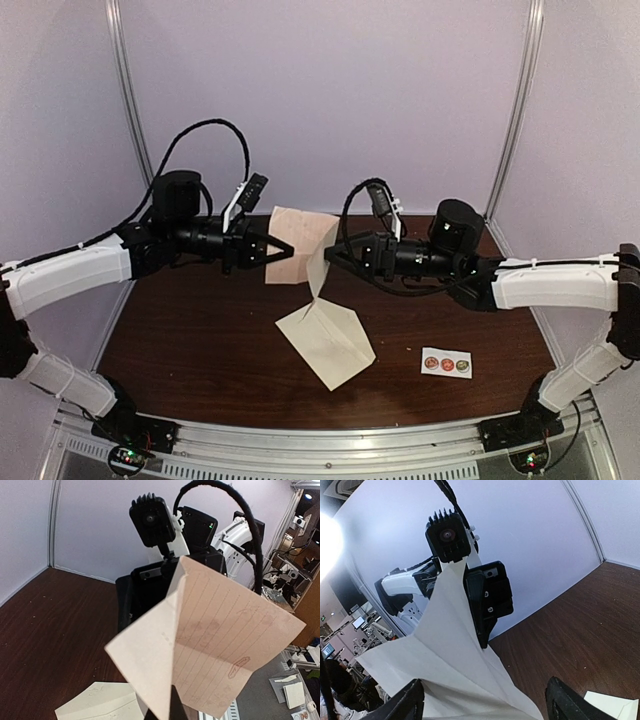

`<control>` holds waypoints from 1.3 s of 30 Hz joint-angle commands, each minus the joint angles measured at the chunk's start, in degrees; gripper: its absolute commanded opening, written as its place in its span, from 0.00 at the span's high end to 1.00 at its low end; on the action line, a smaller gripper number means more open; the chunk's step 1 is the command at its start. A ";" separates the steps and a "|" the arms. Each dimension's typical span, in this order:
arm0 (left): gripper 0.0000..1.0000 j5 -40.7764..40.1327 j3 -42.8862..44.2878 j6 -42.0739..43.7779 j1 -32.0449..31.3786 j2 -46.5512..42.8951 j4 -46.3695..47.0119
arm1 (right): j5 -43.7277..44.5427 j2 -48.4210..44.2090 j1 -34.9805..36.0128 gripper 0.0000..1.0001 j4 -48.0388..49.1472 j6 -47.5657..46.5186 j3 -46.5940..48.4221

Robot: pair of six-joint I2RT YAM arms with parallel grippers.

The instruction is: Place the letter into the envelope and seal it

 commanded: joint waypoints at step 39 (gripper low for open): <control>0.59 -8.12 -1.66 0.68 -0.81 -6.96 3.47 | 19.82 -8.40 -0.54 1.00 -10.89 -4.34 -1.02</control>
